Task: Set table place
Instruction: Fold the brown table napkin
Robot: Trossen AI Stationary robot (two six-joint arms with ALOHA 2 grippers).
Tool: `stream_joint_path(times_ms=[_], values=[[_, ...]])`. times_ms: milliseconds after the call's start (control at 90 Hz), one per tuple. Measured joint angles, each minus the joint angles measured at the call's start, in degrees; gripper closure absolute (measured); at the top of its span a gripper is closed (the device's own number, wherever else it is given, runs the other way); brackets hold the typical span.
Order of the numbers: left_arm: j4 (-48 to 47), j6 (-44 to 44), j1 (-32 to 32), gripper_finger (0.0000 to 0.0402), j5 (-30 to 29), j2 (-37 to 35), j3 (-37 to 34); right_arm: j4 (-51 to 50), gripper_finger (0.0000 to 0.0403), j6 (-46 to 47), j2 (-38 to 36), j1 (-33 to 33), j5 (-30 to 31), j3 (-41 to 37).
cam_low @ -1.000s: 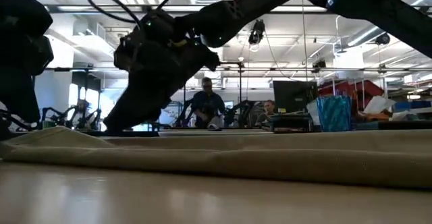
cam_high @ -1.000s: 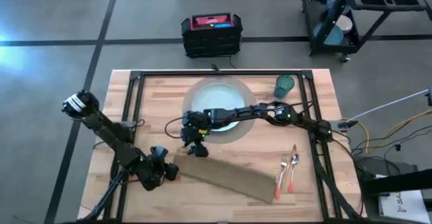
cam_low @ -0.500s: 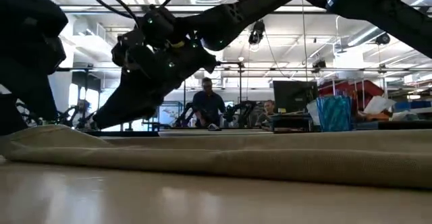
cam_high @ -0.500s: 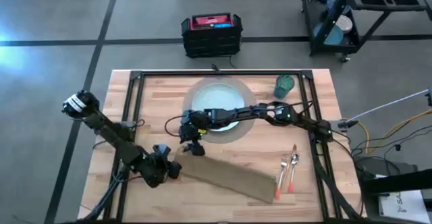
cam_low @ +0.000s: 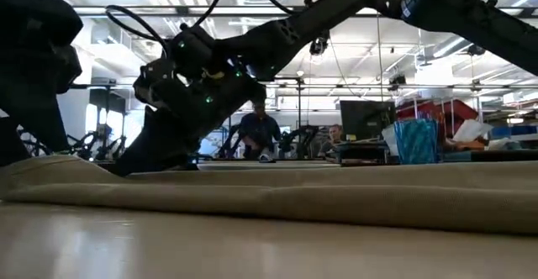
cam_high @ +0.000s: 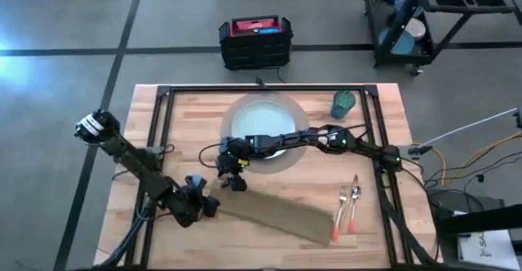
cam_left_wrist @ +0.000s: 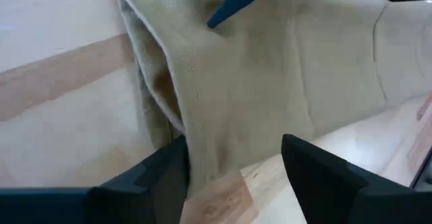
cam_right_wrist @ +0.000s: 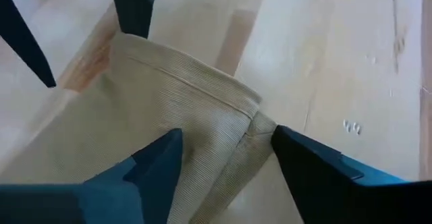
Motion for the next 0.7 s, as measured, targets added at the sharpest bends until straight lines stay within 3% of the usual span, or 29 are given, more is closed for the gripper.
stream_joint_path(times_ms=[311, 589, 700], values=[[-0.2, 0.0, 0.0, 0.0183, 0.0, 0.0, 0.0, -3.1, 0.0259, 1.1, 0.0, 0.7, 1.6, -0.1], [-0.3, 1.1, 0.0, 0.0192, 0.0, 0.0, 0.0, -4.4, 0.0386, 1.1, -0.2, 0.6, 1.5, -0.3], [-0.3, 1.1, 0.0, 0.0198, 0.0, 0.0, 0.0, -4.8, 0.0396, 1.7, -0.2, 0.6, 1.0, -0.3]])
